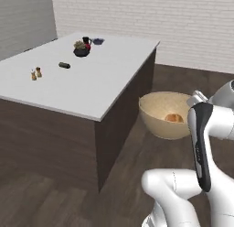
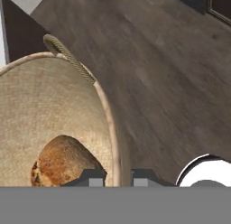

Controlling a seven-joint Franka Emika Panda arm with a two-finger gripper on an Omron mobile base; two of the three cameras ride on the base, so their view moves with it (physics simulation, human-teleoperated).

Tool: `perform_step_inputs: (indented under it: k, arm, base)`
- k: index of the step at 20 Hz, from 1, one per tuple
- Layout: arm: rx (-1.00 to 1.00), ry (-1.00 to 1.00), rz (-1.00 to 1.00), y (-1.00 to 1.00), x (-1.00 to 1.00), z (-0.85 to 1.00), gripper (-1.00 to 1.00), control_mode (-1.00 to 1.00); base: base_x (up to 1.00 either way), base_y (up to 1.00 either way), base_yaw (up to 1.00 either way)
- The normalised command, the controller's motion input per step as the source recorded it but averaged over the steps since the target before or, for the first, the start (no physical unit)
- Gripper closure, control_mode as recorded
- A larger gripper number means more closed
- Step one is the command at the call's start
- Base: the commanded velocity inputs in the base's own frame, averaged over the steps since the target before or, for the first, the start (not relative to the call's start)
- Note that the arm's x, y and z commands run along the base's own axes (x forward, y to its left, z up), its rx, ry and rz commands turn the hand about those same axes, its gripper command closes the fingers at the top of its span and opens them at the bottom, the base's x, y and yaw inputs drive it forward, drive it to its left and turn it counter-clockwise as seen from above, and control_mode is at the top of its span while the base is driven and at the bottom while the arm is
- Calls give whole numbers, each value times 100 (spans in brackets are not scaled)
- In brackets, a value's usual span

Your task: Open the cabinet, pick up the bread from the cabinet and place it in the basket. Then move the basket to the dining counter.

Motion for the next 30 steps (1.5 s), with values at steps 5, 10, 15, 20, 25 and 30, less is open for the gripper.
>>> perform_step_inputs:
  k: [5,10,15,20,25,30]
  arm:
    - [0,0,0,0,0,0,100,100]
    - [0,0,0,0,0,0,100,100]
    - [0,0,0,0,0,0,100,100]
    - [0,0,0,0,0,0,100,100]
    - [0,0,0,0,0,0,100,100]
    - [0,0,0,0,0,0,100,100]
  base:
    - [45,100,-5]
    - [49,100,-9]
    - [39,100,-11]
    - [41,100,-17]
    - [34,100,-24]
    - [21,100,-27]
